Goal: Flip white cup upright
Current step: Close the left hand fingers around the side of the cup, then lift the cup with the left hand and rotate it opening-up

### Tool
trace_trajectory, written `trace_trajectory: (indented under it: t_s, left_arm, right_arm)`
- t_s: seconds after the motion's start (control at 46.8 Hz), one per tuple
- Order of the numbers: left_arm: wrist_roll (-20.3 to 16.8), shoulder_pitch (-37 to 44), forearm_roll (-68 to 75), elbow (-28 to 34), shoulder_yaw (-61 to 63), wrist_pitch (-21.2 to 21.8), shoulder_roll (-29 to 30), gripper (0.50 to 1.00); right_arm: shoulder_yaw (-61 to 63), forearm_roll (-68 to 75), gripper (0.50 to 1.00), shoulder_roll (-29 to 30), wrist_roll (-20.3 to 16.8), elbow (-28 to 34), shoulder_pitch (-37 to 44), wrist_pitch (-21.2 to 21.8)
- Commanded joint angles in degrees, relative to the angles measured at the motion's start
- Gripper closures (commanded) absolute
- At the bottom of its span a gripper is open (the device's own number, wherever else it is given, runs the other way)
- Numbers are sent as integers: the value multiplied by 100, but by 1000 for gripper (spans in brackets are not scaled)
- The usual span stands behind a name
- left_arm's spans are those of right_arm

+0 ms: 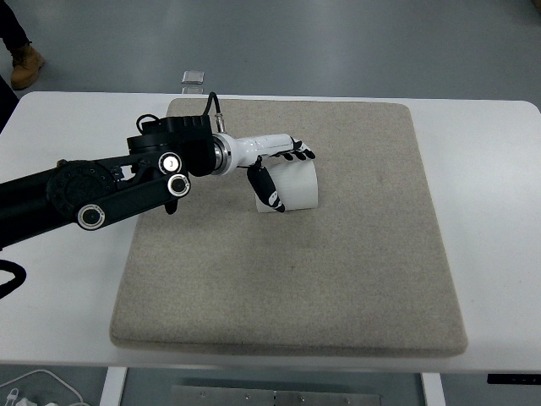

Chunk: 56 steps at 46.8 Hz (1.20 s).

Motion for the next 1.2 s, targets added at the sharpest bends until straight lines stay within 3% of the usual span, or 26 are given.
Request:
trace_trajectory:
  t_s: [0.0, 0.171, 0.299, 0.427, 0.491, 0.577, 0.641, 0.876, 1.175]
  left_arm:
    - [-1, 0, 22, 38, 15, -9, -9, 544]
    - [-1, 62, 22, 152, 15, -18, -185, 572]
    - [-10, 62, 22, 187, 24, -44, -194, 656]
    - [-19, 62, 57, 205, 50, -53, -203, 776]
    - [-27, 62, 75, 205, 42, -53, -194, 801]
    - [-54, 53, 75, 205, 7, -44, -194, 932]
    - [-63, 36, 66, 205, -46, -35, -203, 992]
    - [-185, -17, -180, 284, -547, -27, -194, 1000]
    - [-1204, 62, -1216, 1136, -1118, -9, -343, 1000]
  right_arm:
    - [0, 0, 572, 0, 0, 0, 0, -3]
    - [0, 0, 570, 0, 0, 0, 0, -3]
    - [0, 0, 570, 0, 0, 0, 0, 6]
    - [0, 0, 572, 0, 0, 0, 0, -3]
    - [0, 0, 570, 0, 0, 0, 0, 6]
    - [0, 0, 570, 0, 0, 0, 0, -3]
    - [0, 0, 570, 0, 0, 0, 0, 6]
    - [0, 0, 570, 0, 0, 0, 0, -3]
    - [0, 0, 570, 0, 0, 0, 0, -3]
